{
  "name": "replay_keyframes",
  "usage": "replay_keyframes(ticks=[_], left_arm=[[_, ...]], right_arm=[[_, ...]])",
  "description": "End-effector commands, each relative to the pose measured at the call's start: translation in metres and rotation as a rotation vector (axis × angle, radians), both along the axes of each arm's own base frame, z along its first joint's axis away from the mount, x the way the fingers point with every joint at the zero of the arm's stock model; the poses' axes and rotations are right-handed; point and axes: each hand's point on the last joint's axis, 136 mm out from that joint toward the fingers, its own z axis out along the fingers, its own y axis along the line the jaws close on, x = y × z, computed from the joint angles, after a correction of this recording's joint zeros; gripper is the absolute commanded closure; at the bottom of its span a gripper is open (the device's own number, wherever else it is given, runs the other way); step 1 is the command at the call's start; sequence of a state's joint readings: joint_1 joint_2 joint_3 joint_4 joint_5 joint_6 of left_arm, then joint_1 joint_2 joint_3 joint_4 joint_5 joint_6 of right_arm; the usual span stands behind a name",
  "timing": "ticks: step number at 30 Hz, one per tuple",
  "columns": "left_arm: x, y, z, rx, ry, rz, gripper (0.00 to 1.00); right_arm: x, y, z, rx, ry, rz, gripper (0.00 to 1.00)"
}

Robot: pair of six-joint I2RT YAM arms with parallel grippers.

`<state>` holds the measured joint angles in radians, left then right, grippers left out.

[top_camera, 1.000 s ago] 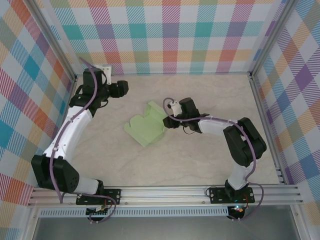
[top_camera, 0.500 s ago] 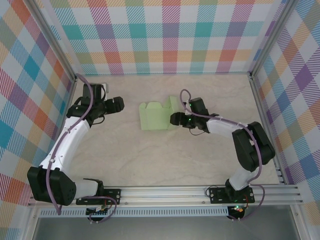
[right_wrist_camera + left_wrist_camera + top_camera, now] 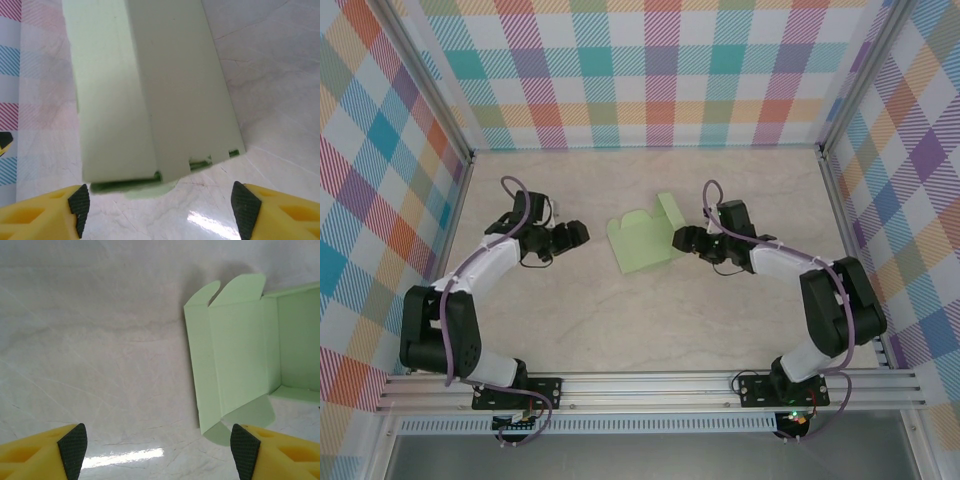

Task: Fold the paper box

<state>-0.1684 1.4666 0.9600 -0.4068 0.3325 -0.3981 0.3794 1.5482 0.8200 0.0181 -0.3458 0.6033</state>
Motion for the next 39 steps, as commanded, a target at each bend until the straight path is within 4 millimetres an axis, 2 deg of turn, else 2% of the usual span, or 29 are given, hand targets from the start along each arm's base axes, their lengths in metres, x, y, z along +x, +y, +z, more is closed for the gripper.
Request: replay_keyframes(ticks=[1,4,7,12,18,24,27,30,33,39], left_arm=[[0.013,-0.013,0.014,-0.039,-0.060,-0.019,0.22],[0.014,-0.014,0.011,-0.032,-0.054,-0.022,0.22],[0.014,-0.012,0.004,-0.015,-0.035,-0.017,0.22],[0.012,-0.009,-0.005,0.009,-0.001,-0.006,0.23],[0.004,-0.004,-0.010,0.042,0.019,-0.013,0.23],[-0.003,0.001,-0.024,0.062,0.035,0.003,0.23],[-0.005,0.001,-0.029,0.047,0.040,0.019,0.23],[-0.008,0.000,-0.034,0.036,0.048,0.027,0.22],[-0.012,-0.001,-0.036,0.031,0.055,0.018,0.22],[-0.017,0.001,-0.036,0.042,0.055,0.006,0.22]], right_arm=[[0.000,-0.015,0.038,-0.079,-0.105,-0.003,0.19],[0.001,-0.023,0.066,-0.156,-0.195,0.032,0.17],[0.013,-0.026,0.081,-0.255,-0.220,0.077,0.16],[0.032,0.000,0.067,-0.343,-0.142,0.244,0.20],[0.052,0.010,0.047,-0.426,-0.125,0.276,0.19],[0.058,0.028,0.036,-0.392,-0.086,0.322,0.17],[0.065,0.030,0.030,-0.399,-0.074,0.315,0.19],[0.071,0.033,0.029,-0.392,-0.070,0.310,0.26],[0.072,0.037,0.028,-0.372,-0.055,0.309,0.31],[0.070,0.036,0.014,-0.378,-0.025,0.302,0.34]])
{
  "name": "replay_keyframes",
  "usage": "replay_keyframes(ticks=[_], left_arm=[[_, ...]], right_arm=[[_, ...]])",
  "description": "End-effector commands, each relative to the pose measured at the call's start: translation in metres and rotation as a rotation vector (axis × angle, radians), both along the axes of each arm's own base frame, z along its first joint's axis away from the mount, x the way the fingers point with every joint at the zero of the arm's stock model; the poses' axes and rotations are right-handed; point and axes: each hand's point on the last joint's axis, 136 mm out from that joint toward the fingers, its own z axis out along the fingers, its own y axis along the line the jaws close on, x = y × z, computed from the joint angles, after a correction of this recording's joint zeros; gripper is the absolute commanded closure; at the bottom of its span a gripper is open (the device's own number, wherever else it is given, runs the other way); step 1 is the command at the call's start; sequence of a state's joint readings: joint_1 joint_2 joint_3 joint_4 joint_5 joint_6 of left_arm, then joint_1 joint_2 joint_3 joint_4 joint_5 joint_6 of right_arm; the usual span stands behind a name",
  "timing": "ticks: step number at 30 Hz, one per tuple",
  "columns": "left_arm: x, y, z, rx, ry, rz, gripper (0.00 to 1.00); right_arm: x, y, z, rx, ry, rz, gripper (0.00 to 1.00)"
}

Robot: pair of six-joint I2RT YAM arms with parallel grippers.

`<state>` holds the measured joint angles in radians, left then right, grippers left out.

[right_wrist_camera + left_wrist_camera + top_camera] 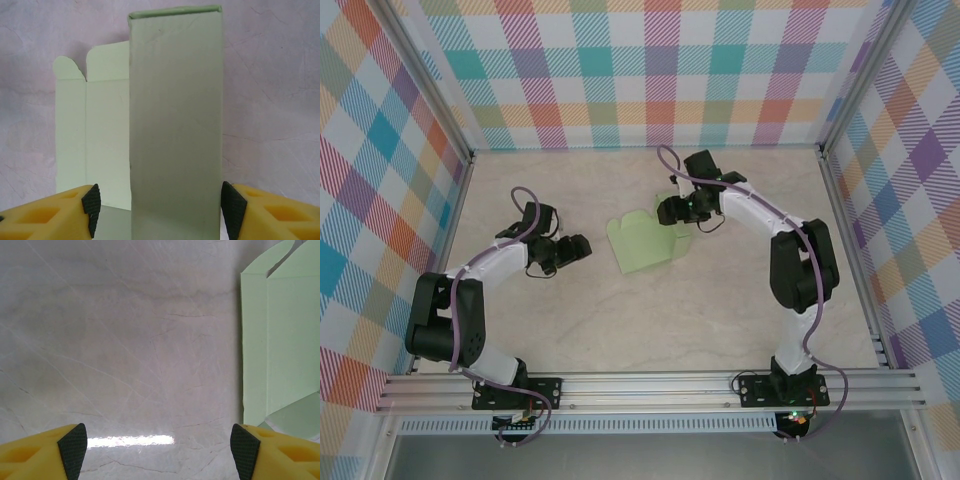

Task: Fold the paper box

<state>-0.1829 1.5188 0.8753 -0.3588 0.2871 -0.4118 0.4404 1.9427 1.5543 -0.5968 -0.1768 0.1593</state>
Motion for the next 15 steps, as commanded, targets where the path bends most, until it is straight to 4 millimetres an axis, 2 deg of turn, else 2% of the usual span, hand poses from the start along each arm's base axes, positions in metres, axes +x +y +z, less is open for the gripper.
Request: replay_keyframes(ticks=[1,6,15], left_arm=[[-0.002,-0.004,0.009,-0.006,-0.031,-0.015,0.22],[-0.001,-0.004,0.010,-0.005,-0.033,-0.020,0.22],[0.000,-0.003,0.027,0.012,-0.067,-0.044,0.20]], right_arm=[[-0.003,0.004,-0.005,0.008,0.031,0.002,0.34],[-0.004,0.005,-0.010,0.087,0.073,-0.031,0.46],[-0.007,0.006,-0.007,0.305,0.166,-0.118,0.50]])
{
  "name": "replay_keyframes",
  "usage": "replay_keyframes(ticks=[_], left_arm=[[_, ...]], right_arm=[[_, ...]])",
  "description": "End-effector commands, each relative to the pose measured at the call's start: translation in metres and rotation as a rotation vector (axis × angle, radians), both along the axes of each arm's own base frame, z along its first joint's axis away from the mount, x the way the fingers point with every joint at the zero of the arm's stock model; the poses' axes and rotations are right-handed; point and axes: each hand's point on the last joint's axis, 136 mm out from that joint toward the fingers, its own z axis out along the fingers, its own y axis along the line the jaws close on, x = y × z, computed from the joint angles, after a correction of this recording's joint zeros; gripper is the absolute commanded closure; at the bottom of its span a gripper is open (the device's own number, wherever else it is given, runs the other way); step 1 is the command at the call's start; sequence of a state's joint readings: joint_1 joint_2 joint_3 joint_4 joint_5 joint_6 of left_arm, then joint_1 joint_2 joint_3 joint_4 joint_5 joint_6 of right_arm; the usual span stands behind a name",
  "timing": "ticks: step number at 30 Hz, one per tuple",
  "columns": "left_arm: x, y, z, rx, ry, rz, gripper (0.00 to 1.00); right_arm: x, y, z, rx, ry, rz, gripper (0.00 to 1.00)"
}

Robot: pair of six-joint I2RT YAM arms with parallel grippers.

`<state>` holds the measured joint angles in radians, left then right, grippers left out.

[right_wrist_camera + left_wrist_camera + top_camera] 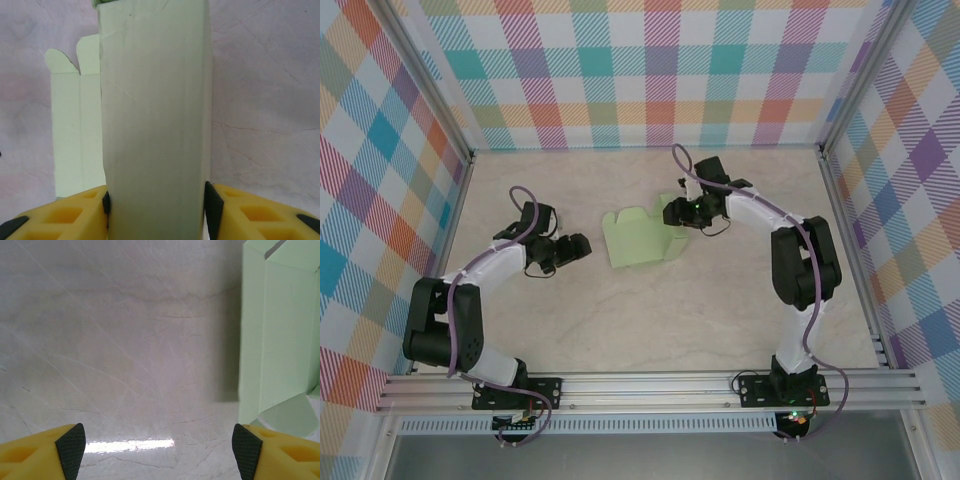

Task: Fold the paper box

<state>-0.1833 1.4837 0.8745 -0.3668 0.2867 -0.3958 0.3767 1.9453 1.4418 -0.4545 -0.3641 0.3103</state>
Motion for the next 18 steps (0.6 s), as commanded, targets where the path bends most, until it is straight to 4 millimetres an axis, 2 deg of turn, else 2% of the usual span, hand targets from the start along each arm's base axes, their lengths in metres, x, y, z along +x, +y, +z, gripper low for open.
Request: replay_keyframes(ticks=[1,5,13,18], left_arm=[[0.001,-0.002,0.020,0.014,-0.039,-0.033,0.20],[0.003,-0.001,0.034,0.014,-0.052,-0.036,0.19],[0.017,-0.011,0.069,-0.043,-0.110,-0.055,0.18],[0.029,-0.018,0.097,-0.094,-0.177,-0.050,0.18]], right_arm=[[-0.006,0.008,0.009,0.128,0.053,-0.032,0.50],[-0.009,0.015,0.004,0.214,0.108,-0.079,0.50],[-0.011,0.023,-0.025,0.344,0.205,-0.207,0.50],[-0.013,0.033,-0.032,0.370,0.239,-0.224,0.40]])
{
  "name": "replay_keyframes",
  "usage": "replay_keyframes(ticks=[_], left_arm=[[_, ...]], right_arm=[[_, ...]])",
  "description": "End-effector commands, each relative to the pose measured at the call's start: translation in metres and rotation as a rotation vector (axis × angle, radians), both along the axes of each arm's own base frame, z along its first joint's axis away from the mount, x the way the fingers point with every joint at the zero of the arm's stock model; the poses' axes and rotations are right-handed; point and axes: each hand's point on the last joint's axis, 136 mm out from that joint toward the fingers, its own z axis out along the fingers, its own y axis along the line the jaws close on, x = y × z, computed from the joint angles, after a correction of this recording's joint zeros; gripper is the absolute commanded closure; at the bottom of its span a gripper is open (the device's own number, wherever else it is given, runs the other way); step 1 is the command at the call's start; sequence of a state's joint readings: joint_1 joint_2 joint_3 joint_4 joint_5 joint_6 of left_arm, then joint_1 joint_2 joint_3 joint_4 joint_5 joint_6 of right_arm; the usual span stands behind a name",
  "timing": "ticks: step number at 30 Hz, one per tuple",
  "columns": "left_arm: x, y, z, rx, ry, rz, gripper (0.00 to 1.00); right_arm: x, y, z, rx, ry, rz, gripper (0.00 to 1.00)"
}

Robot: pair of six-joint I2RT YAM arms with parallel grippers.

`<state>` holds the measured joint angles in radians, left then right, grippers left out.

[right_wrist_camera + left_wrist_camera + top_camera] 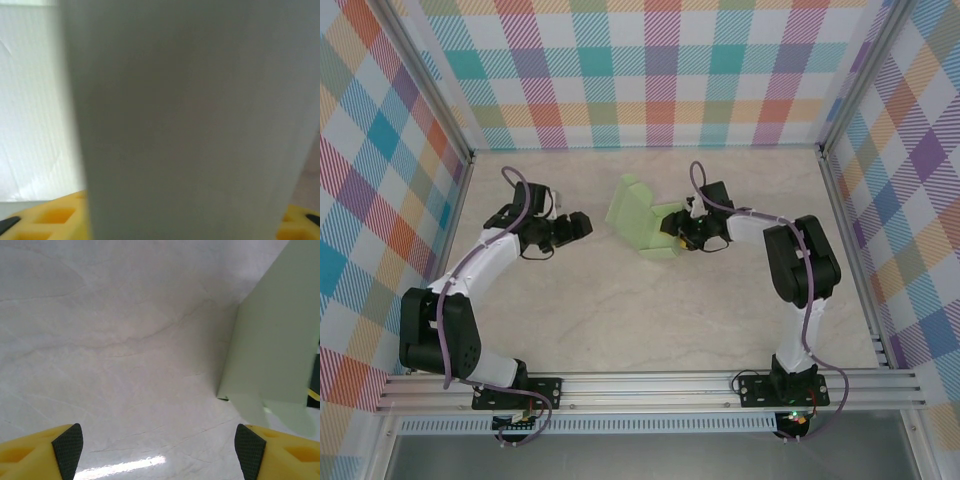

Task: Fold the paper box

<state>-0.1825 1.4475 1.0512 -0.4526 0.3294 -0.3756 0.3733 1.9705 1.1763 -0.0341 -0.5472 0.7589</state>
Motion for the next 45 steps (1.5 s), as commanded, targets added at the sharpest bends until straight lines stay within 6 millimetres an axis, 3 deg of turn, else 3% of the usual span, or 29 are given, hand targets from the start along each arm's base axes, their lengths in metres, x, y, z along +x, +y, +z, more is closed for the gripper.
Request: replay_keyframes(ticks=[1,4,7,11,15,18,23,30,32,35,37,39,44,45], left_arm=[[0.004,-0.006,0.034,-0.047,-0.069,-0.012,0.18],[0.007,-0.002,0.044,-0.032,-0.109,0.005,0.18],[0.006,-0.003,0.049,-0.037,-0.139,-0.001,0.17],[0.008,-0.009,0.042,-0.039,-0.164,-0.033,0.17],[0.019,-0.014,0.026,-0.031,-0.143,-0.039,0.17],[0.026,-0.031,0.028,-0.049,-0.138,-0.093,0.17],[0.026,-0.058,0.040,0.001,-0.201,-0.199,0.17],[0.015,-0.071,0.029,0.014,-0.228,-0.267,0.17],[0.018,-0.075,0.033,0.014,-0.262,-0.277,0.17],[0.016,-0.073,0.025,0.036,-0.255,-0.277,0.17],[0.011,-0.070,0.015,0.048,-0.238,-0.273,0.17],[0.002,-0.068,0.006,0.048,-0.221,-0.279,0.17],[-0.013,-0.060,0.000,0.051,-0.253,-0.256,0.17],[-0.014,-0.057,-0.001,0.060,-0.257,-0.244,0.17]], right_arm=[[0.003,0.012,0.009,0.074,0.003,-0.024,0.38],[-0.004,0.007,0.010,0.062,0.017,-0.036,0.34],[-0.021,-0.010,0.006,-0.018,0.020,-0.038,0.30],[-0.033,-0.034,-0.003,-0.048,0.034,-0.059,0.30],[-0.032,-0.034,-0.010,-0.023,0.057,-0.076,0.32],[-0.029,-0.031,-0.009,0.001,0.066,-0.091,0.32],[-0.026,-0.036,0.004,-0.017,0.034,-0.097,0.31],[-0.024,-0.089,0.030,-0.255,-0.104,-0.195,0.30],[-0.018,-0.095,0.041,-0.304,-0.167,-0.166,0.30],[0.000,-0.089,0.059,-0.359,-0.315,-0.019,0.31],[0.012,-0.071,0.072,-0.356,-0.450,0.184,0.32],[0.022,-0.063,0.072,-0.394,-0.535,0.359,0.34],[0.049,-0.075,0.043,-0.617,-0.634,0.703,0.40],[0.049,-0.075,0.036,-0.632,-0.650,0.790,0.46]])
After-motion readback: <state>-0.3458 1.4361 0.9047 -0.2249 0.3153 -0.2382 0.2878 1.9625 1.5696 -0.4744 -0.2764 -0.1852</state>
